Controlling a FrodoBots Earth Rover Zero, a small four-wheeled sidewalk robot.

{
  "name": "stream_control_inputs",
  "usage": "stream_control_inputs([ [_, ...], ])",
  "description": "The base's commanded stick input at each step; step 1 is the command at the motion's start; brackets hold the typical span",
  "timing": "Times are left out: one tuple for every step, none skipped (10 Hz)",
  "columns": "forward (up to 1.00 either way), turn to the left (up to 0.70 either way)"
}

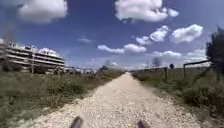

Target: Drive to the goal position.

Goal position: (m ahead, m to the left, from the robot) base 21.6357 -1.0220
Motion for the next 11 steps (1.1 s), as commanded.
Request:
stream_control_inputs([
  [1.00, 0.00],
  [1.00, 0.00],
  [1.00, 0.00],
  [1.00, 0.00],
  [1.00, 0.00],
  [1.00, 0.00],
  [1.00, 0.00],
  [1.00, 0.00],
  [1.00, 0.00],
  [1.00, 0.00],
  [1.00, 0.00],
])
